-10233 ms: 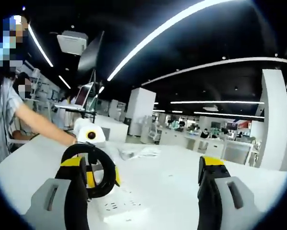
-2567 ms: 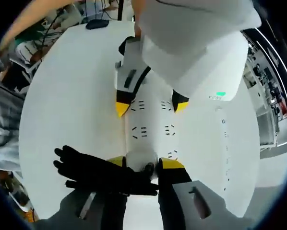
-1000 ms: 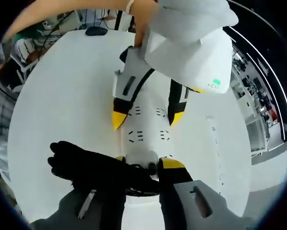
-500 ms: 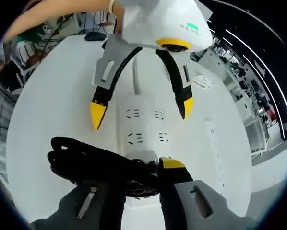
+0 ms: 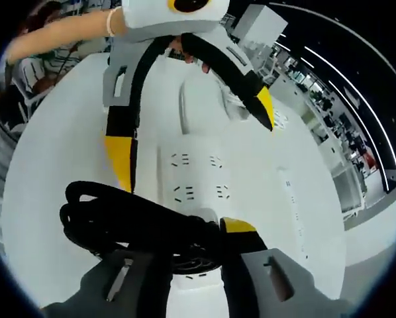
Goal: Straighten the power strip on the desk, plug the charger into it
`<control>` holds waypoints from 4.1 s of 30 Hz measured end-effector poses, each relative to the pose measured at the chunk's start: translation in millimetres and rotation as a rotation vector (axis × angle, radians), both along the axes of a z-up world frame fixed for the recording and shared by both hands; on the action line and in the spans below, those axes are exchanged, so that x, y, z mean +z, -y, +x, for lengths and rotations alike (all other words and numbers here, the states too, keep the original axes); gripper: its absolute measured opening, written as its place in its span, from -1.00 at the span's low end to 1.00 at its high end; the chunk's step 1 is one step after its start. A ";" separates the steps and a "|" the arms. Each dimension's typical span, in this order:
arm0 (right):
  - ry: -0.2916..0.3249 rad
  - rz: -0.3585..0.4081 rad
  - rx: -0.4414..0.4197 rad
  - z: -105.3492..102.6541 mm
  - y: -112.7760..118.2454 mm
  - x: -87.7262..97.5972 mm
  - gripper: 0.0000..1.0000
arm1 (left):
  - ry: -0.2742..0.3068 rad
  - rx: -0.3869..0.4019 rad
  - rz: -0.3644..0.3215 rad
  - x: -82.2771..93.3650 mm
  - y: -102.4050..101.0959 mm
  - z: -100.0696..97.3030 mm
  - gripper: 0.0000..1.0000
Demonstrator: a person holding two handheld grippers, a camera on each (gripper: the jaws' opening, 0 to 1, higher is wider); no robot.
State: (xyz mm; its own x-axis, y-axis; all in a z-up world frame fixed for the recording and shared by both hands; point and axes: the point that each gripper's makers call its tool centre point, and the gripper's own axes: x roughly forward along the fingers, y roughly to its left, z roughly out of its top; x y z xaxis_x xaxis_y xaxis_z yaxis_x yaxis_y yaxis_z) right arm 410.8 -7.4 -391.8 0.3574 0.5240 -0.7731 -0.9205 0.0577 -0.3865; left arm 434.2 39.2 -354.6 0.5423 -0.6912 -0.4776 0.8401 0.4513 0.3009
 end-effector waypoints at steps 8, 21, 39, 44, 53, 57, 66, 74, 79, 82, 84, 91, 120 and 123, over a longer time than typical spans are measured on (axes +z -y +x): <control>0.001 0.011 0.001 0.3 -0.3 -0.1 -0.51 | 0.065 0.157 -0.194 24.6 -15.0 -19.5 0.99; 0.012 0.032 0.014 0.7 -0.4 -1.6 -0.49 | 0.228 0.270 -0.419 60.3 -37.5 -59.5 0.99; -0.006 0.153 0.009 1.4 6.4 9.8 -0.26 | 0.217 0.248 -0.542 53.2 -41.1 -124.1 0.99; -0.005 0.188 0.011 0.2 6.9 18.2 -0.26 | 0.204 0.256 -0.546 44.9 -43.4 -127.0 0.99; -0.003 0.249 0.002 -2.0 15.9 34.8 -0.28 | 0.174 0.265 -0.561 30.9 -47.3 -130.5 0.99; -0.010 0.274 -0.003 -3.6 17.9 37.9 -0.28 | 0.172 0.277 -0.585 29.8 -47.6 -136.7 0.99; -0.010 0.339 -0.009 -6.4 23.8 49.1 -0.28 | 0.184 0.292 -0.613 34.4 -50.6 -149.0 0.99; 0.008 0.384 -0.020 -4.0 37.1 65.9 -0.27 | 0.207 0.299 -0.616 38.5 -51.7 -160.7 0.99; 0.028 0.422 -0.038 -9.3 44.9 71.7 -0.11 | 0.197 0.311 -0.601 37.9 -52.1 -163.3 0.99; 0.040 0.445 -0.040 -13.7 48.2 73.4 -0.08 | 0.195 0.317 -0.591 37.1 -51.5 -164.9 0.99; 0.048 0.458 -0.049 -14.4 51.5 74.0 -0.04 | 0.194 0.316 -0.585 36.7 -50.5 -165.7 0.99; 0.054 0.545 -0.097 -19.1 62.7 79.2 0.20 | 0.196 0.320 -0.596 39.8 -50.0 -169.6 0.99; 0.124 0.874 -0.370 -75.7 85.7 131.3 1.00 | 0.111 0.414 -0.580 28.6 -72.1 -182.7 0.99; 0.136 0.932 -0.389 -90.6 85.1 136.0 1.00 | 0.112 0.421 -0.603 31.2 -73.7 -185.5 0.99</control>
